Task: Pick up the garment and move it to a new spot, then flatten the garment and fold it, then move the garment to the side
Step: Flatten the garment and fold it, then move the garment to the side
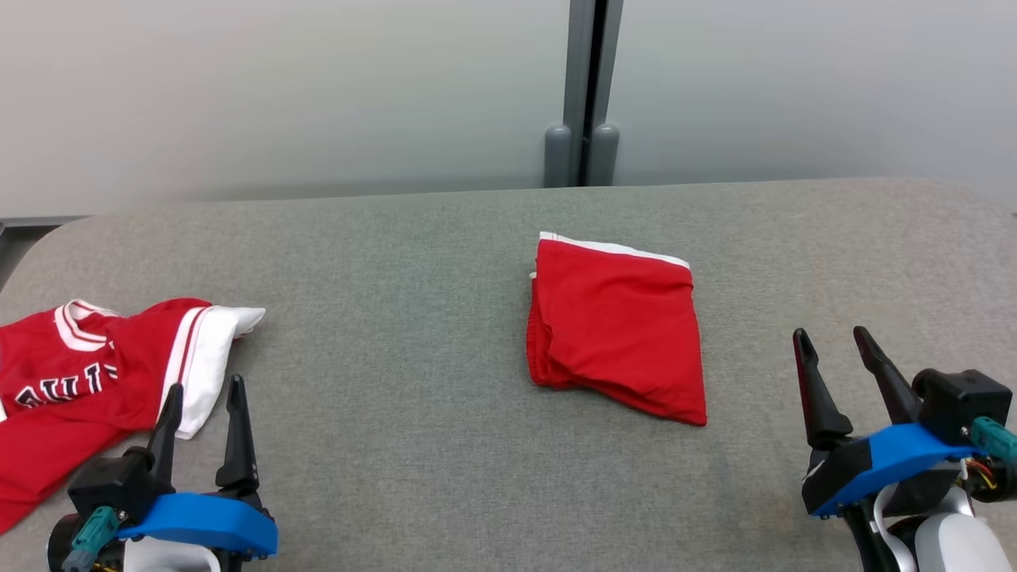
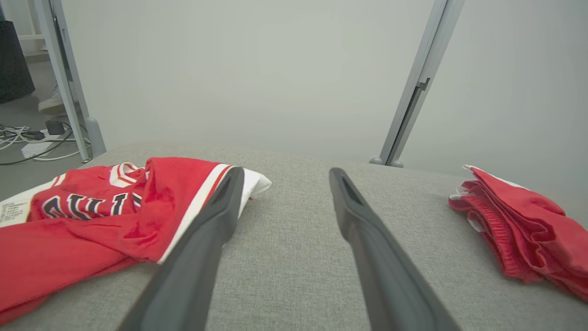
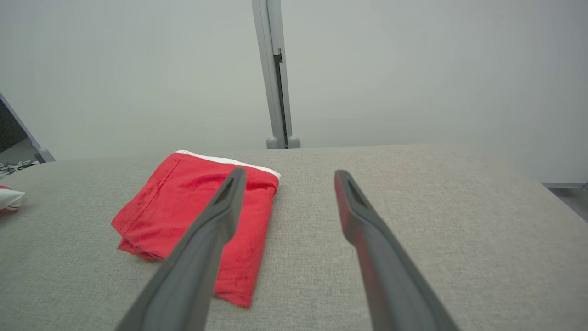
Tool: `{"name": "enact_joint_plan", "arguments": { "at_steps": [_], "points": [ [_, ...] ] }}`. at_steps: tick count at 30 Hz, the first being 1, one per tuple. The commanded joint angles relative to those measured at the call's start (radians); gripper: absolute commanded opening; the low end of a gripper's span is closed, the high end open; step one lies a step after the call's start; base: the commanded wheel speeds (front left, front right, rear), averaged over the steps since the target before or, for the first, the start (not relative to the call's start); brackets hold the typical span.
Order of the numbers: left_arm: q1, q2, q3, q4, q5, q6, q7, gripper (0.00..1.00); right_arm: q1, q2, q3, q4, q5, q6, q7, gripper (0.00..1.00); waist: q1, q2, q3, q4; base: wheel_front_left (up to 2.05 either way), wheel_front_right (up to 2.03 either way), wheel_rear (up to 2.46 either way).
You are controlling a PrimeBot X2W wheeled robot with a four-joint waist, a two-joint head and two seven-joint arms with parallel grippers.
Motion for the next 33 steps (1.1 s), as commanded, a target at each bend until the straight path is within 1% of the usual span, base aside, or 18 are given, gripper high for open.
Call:
{"name": "enact_joint_plan", "arguments": {
  "at_steps": [1,7,13,17,22,33],
  "points": [
    [0.007,0.005,0.0,-0.001,0.002,0.004,-0.005,1.0,0.017,0.002,-0.001,0.006,-0.012,0.0,-0.02,1.0,0.0001,-0.0001,-0.008,-0.009,0.0,0.0,0.0],
    [0.017,0.005,-0.008,0.016,0.002,0.01,-0.003,1.0,0.026,-0.034,0.001,0.081,-0.067,0.0,-0.123,1.0,0.0001,-0.0001,-0.026,-0.021,0.0,0.0,0.0],
    [0.022,0.0,-0.017,0.02,-0.001,0.017,-0.002,1.0,0.017,-0.039,0.025,0.175,-0.081,0.0,-0.21,1.0,0.0001,-0.0001,-0.038,-0.023,0.0,0.0,0.0],
    [0.03,-0.002,-0.019,0.015,-0.006,0.018,-0.002,1.0,-0.001,-0.035,0.052,0.215,-0.065,0.0,-0.228,1.0,0.0001,-0.0001,-0.04,-0.019,0.0,0.0,0.0],
    [0.036,-0.004,-0.024,0.008,-0.009,0.022,-0.002,1.0,-0.021,-0.041,0.074,0.233,-0.041,0.0,-0.242,1.0,0.0001,-0.0001,-0.038,-0.013,0.0,0.0,0.0],
    [0.039,0.005,-0.027,-0.003,-0.017,0.03,-0.002,1.0,-0.031,-0.046,0.077,0.252,-0.019,0.001,-0.254,1.0,0.0001,-0.0001,-0.03,-0.003,0.0,0.0,0.0]
  ]
}}
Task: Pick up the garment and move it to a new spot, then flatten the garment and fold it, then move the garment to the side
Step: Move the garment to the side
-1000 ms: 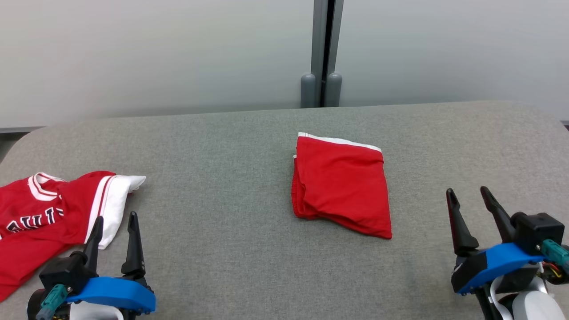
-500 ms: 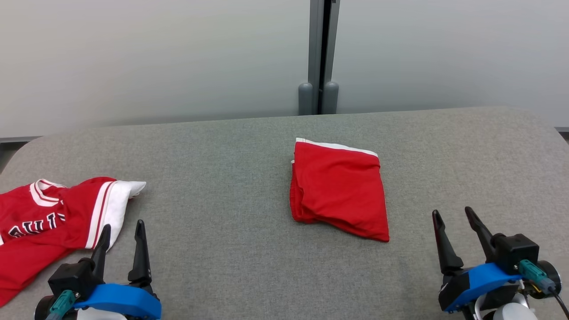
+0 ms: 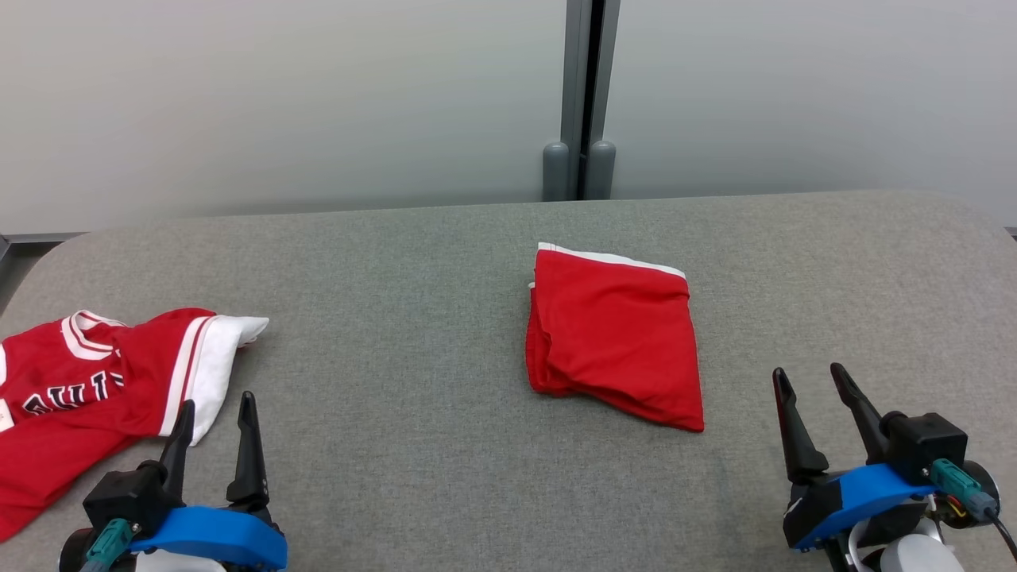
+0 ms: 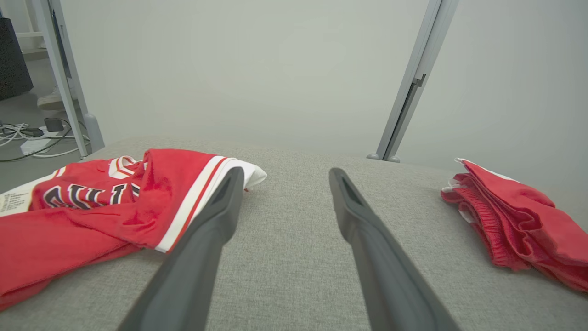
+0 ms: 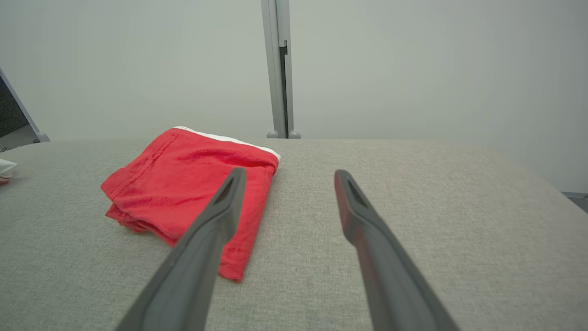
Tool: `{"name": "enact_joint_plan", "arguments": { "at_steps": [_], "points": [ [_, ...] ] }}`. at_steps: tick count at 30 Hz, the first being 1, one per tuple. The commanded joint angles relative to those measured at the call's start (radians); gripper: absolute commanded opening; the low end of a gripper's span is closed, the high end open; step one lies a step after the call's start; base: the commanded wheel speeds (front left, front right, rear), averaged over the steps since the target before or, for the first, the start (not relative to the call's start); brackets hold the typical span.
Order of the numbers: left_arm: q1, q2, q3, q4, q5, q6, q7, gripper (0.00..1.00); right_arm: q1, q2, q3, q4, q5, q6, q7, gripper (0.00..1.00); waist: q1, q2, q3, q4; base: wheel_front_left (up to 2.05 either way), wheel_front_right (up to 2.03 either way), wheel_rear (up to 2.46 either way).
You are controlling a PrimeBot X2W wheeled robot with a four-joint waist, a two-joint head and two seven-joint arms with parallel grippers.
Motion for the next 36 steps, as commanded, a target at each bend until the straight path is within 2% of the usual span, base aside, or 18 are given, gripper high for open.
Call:
{"name": "enact_joint_plan", "arguments": {
  "at_steps": [1,9,13,16,21,22,25,32,36],
  "points": [
    [0.009,0.006,0.0,-0.006,-0.007,0.004,-0.003,1.0,-0.016,0.001,0.004,0.0,0.007,0.001,-0.007,1.0,0.0,0.0,0.002,0.0,0.0,0.0,0.0],
    [-0.014,0.009,-0.012,-0.016,-0.007,0.007,0.0,1.0,-0.044,-0.003,0.022,0.006,0.029,0.001,0.007,1.0,0.0,0.0,0.03,0.014,0.0,0.0,0.0],
    [-0.038,0.011,-0.02,-0.03,-0.002,0.003,0.0,1.0,-0.105,-0.009,0.019,0.018,0.039,0.001,0.066,1.0,0.0,0.0,0.064,0.034,0.0,0.0,0.0],
    [-0.063,0.013,-0.026,-0.048,0.003,0.0,-0.001,1.0,-0.201,-0.002,0.004,0.053,0.054,0.001,0.21,1.0,0.0,0.0,0.108,0.061,0.0,0.0,0.0],
    [-0.104,0.007,-0.043,-0.068,0.009,-0.007,-0.002,1.0,-0.337,0.018,-0.086,0.157,0.014,0.001,0.477,1.0,0.0,0.0,0.172,0.104,0.0,0.0,0.0],
    [-0.104,0.007,-0.043,-0.068,0.009,-0.007,-0.002,1.0,-0.337,0.018,-0.086,0.157,0.014,0.001,0.477,1.0,0.0,0.0,0.172,0.104,0.0,0.0,0.0],
    [-0.128,0.0,-0.053,-0.069,0.012,-0.009,-0.003,1.0,-0.395,0.033,-0.111,0.216,0.0,0.001,0.61,1.0,0.0,0.0,0.197,0.129,0.0,0.0,0.0],
    [-0.154,-0.019,-0.066,-0.055,0.019,-0.018,-0.004,1.0,-0.42,0.047,-0.184,0.323,-0.054,0.001,0.739,1.0,0.0,0.0,0.216,0.173,0.0,0.0,0.0],
    [-0.149,-0.025,-0.057,-0.056,0.023,-0.021,-0.005,1.0,-0.412,0.052,-0.214,0.354,-0.083,0.0,0.763,1.0,0.0,0.0,0.213,0.173,0.0,0.0,0.0]
  ]
}}
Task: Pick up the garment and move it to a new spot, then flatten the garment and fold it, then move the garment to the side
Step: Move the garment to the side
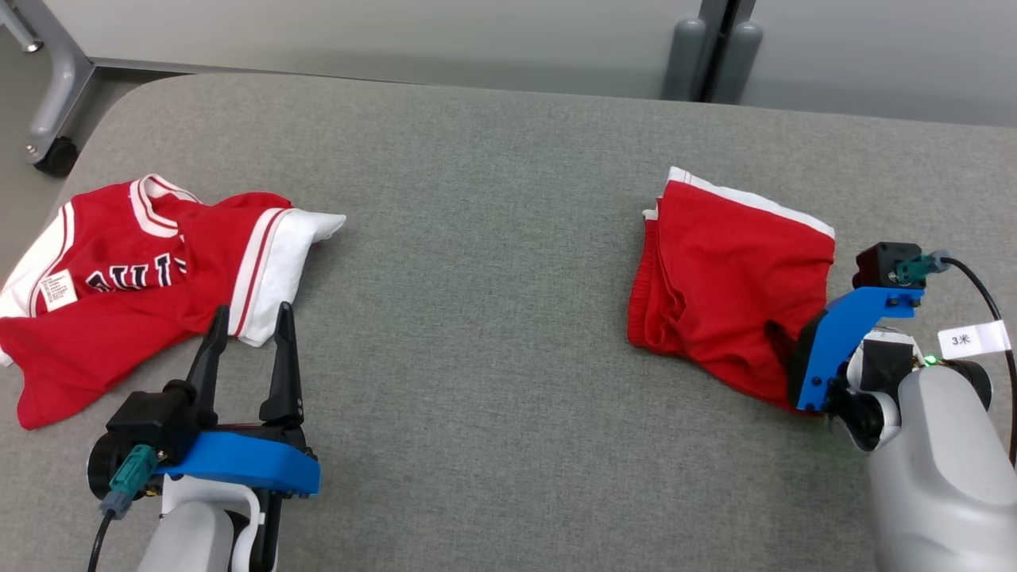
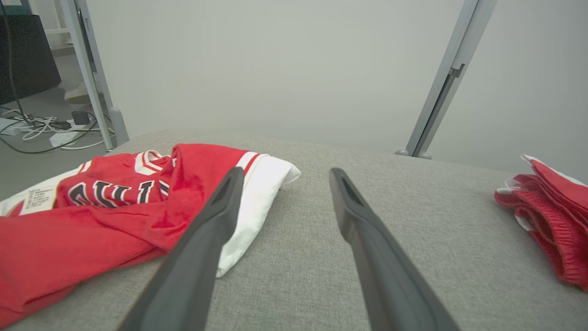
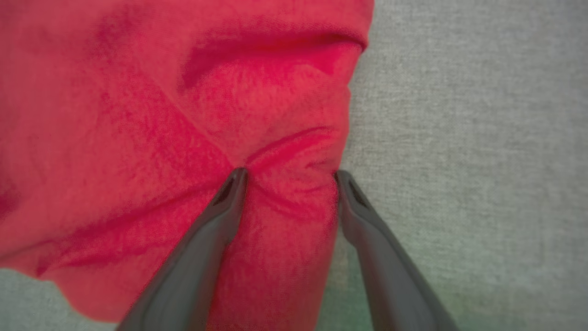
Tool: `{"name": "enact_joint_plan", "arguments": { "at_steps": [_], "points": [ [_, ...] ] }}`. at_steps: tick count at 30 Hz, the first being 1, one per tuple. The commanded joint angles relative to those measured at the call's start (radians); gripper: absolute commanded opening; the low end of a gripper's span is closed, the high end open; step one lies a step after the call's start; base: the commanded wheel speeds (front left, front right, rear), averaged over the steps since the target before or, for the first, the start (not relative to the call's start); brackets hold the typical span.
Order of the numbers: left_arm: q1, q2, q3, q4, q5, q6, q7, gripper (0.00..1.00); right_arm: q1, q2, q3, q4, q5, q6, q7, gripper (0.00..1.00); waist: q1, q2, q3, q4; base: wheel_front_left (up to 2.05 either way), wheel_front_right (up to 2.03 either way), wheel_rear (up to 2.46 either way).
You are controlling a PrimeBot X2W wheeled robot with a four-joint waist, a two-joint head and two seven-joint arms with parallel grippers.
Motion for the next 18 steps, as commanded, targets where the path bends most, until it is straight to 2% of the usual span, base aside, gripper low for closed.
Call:
{"name": "enact_joint_plan", "arguments": {
  "at_steps": [1,3,4,6,12,16,18],
  "points": [
    [-0.01,-0.002,0.007,0.0,0.004,-0.003,-0.004,1.0,0.025,0.006,0.002,0.035,0.003,-0.001,0.022,1.0,0.0,0.0,-0.002,-0.004,0.0,0.0,0.0],
    [-0.006,-0.001,0.008,0.0,0.008,-0.006,-0.005,1.0,0.025,0.007,0.024,0.048,0.021,0.0,0.036,1.0,0.0,0.0,-0.005,-0.011,0.0,0.0,0.0],
    [-0.006,-0.001,0.01,0.0,0.01,-0.007,-0.005,1.0,0.022,0.008,0.04,0.052,0.028,0.0,0.039,0.86,0.0,0.0,-0.006,-0.016,0.0,0.0,0.0],
    [-0.006,-0.001,0.011,-0.001,0.011,-0.007,-0.005,1.0,0.014,0.009,0.072,0.048,0.036,0.0,0.024,0.0,0.0,0.0,-0.007,-0.026,0.0,0.0,0.0],
    [0.0,0.006,0.019,-0.016,0.017,-0.009,-0.005,1.0,-0.036,-0.016,0.185,0.009,0.016,0.0,-0.009,0.0,0.0,0.0,0.0,-0.083,0.0,0.0,0.0],
    [-0.006,0.015,0.031,-0.038,0.019,-0.009,-0.005,1.0,-0.094,-0.115,0.355,-0.043,0.034,0.0,0.009,0.0,0.0,0.0,0.026,-0.145,0.0,0.0,0.0],
    [-0.018,0.019,0.033,-0.052,0.022,-0.011,-0.005,1.0,-0.123,-0.196,0.453,-0.078,0.056,0.0,0.024,0.0,0.0,0.0,0.045,-0.178,0.0,0.0,0.0]
  ]
}}
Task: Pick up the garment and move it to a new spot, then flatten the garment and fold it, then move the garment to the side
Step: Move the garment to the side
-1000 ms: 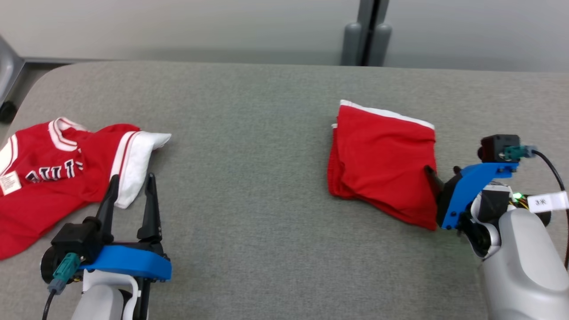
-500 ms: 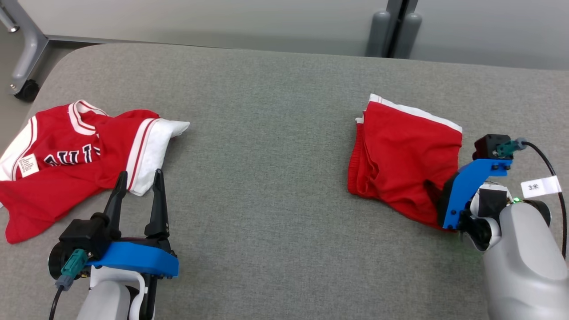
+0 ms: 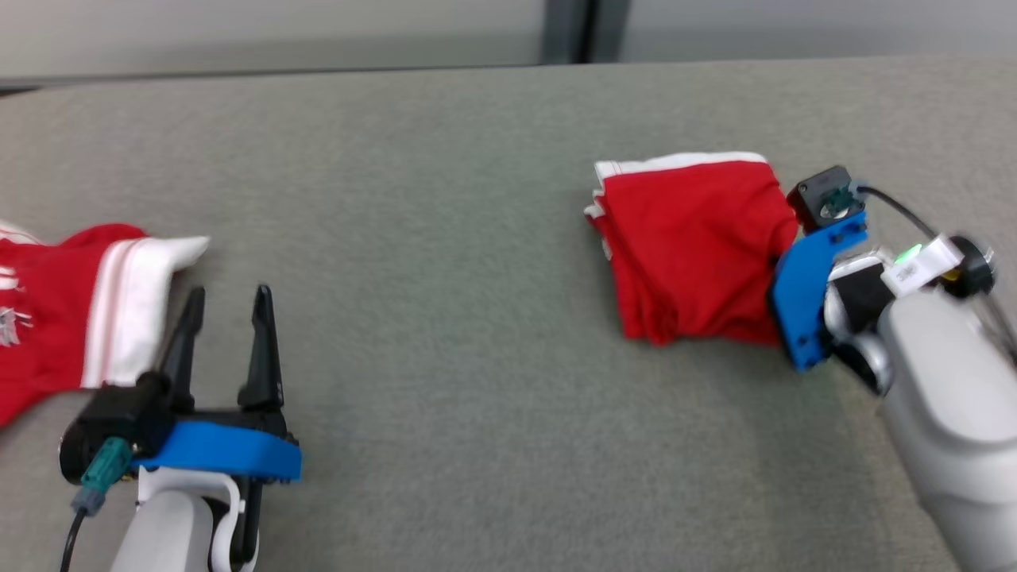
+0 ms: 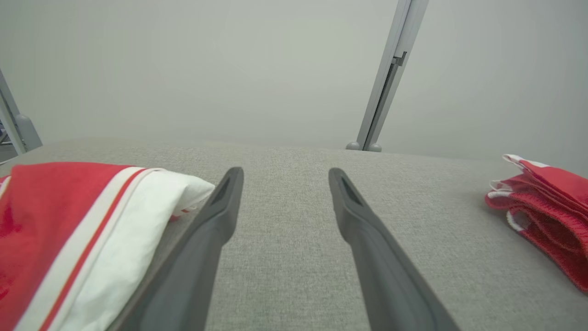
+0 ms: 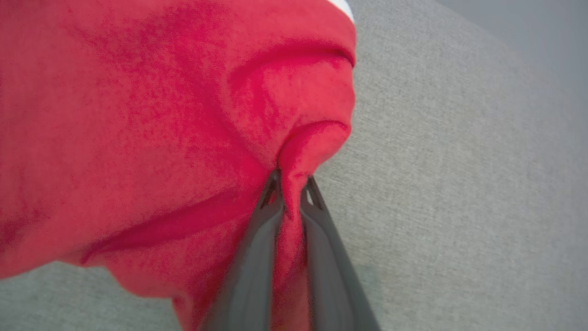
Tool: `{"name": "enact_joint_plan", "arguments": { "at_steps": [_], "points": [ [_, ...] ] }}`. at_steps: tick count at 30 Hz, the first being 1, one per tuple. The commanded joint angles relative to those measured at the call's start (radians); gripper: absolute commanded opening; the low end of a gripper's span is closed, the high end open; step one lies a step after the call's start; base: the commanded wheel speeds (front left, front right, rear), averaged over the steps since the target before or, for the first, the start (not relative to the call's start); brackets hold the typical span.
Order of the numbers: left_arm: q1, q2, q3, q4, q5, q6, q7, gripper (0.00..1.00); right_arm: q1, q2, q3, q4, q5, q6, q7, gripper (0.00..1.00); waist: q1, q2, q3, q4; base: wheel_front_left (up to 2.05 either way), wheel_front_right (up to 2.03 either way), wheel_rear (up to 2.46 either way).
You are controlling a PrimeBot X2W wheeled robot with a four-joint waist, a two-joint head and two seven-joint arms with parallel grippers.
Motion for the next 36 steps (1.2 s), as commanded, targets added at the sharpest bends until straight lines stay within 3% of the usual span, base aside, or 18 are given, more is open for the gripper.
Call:
{"name": "enact_joint_plan", "arguments": {
  "at_steps": [1,7,10,12,15,28,30,31,32,36],
  "points": [
    [-0.022,0.006,0.005,-0.009,0.006,-0.001,-0.005,1.0,-0.023,-0.043,0.04,-0.017,0.021,0.0,0.009,0.0,-0.0001,-0.0001,0.006,-0.022,0.0,0.0,0.0],
    [-0.07,0.02,-0.008,-0.065,0.022,-0.001,-0.004,1.0,-0.116,-0.339,0.29,-0.136,0.116,0.0,0.024,0.0,-0.0001,-0.0001,0.095,-0.119,0.0,0.0,0.0],
    [-0.107,0.027,-0.017,-0.087,0.027,-0.005,0.006,1.0,-0.153,-0.457,0.335,-0.161,0.142,0.0,-0.013,0.0,-0.0001,-0.0001,0.143,-0.148,0.0,0.0,0.0],
    [-0.124,0.034,-0.025,-0.106,0.033,-0.004,0.014,1.0,-0.17,-0.498,0.332,-0.154,0.147,0.0,-0.052,0.0,-0.0001,-0.0001,0.173,-0.164,0.0,0.0,0.0],
    [-0.15,0.053,-0.029,-0.132,0.043,-0.005,0.032,1.0,-0.185,-0.535,0.3,-0.12,0.114,0.0,-0.122,0.0,-0.0001,-0.0001,0.213,-0.182,0.0,0.0,0.0],
    [-0.163,0.099,-0.031,-0.204,0.051,0.006,0.081,1.0,-0.17,-0.487,0.108,0.041,-0.005,0.0,-0.325,0.0,-0.0001,-0.0001,0.265,-0.211,0.0,0.0,0.0],
    [-0.161,0.101,-0.034,-0.206,0.049,0.007,0.083,1.0,-0.178,-0.471,0.099,0.056,-0.019,0.0,-0.352,0.4,-0.0001,-0.0001,0.262,-0.211,0.0,0.0,0.0],
    [-0.159,0.1,-0.035,-0.206,0.048,0.008,0.085,1.0,-0.179,-0.463,0.09,0.064,-0.026,0.0,-0.362,0.95,-0.0001,-0.0001,0.26,-0.21,0.0,0.0,0.0],
    [-0.156,0.099,-0.037,-0.204,0.046,0.008,0.085,1.0,-0.181,-0.457,0.082,0.071,-0.04,0.0,-0.372,1.0,-0.0001,-0.0001,0.256,-0.209,0.0,0.0,0.0],
    [-0.143,0.093,-0.043,-0.19,0.037,0.009,0.075,1.0,-0.163,-0.428,0.053,0.087,-0.074,0.0,-0.402,1.0,-0.0001,-0.0001,0.23,-0.2,0.0,0.0,0.0]
  ]
}}
